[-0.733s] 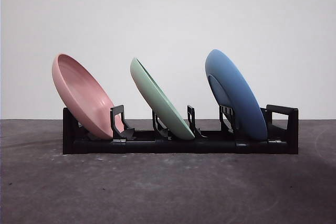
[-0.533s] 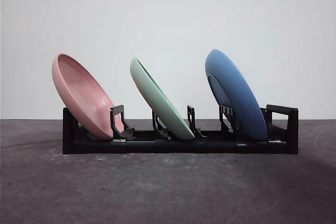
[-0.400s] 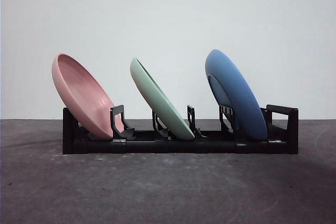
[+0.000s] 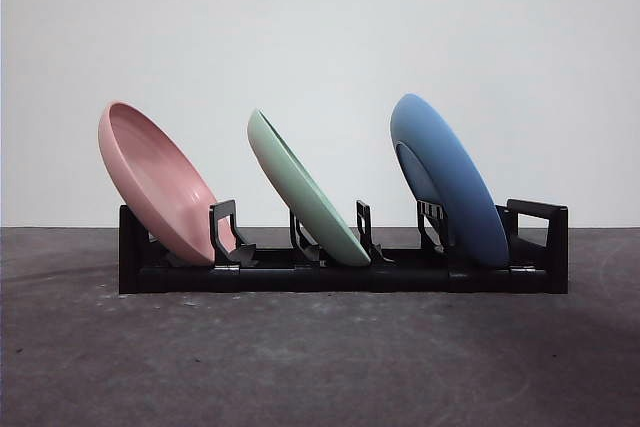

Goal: Place the plate

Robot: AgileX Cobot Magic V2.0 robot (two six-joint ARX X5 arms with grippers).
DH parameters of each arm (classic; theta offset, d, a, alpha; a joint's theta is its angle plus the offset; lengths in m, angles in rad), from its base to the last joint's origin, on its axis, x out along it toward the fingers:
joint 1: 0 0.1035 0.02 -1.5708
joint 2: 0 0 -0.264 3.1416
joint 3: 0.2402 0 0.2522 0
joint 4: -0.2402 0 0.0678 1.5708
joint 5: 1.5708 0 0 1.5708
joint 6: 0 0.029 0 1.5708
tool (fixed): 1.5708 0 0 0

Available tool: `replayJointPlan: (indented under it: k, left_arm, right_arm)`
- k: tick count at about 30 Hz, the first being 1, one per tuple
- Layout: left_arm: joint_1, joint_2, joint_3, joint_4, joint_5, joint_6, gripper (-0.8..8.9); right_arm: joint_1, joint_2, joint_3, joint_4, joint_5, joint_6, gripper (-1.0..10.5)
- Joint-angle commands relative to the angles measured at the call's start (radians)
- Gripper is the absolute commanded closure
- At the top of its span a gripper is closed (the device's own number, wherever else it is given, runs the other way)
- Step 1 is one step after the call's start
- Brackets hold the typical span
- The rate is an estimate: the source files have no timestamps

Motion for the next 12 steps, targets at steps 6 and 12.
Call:
replayJointPlan:
  k: [6,12]
  left_arm:
    - [-0.002,0.259,0.259,-0.225,0.130,0.088,8.01]
    - [-0.005,0.461,0.457,-0.404,0.190,0.172,8.01]
  right_arm:
    - [0.000,0.192,0.237,-0.133,-0.128,-0.022,9.3]
    - [0.012,0.367,0.426,-0.259,-0.160,-0.114,9.3]
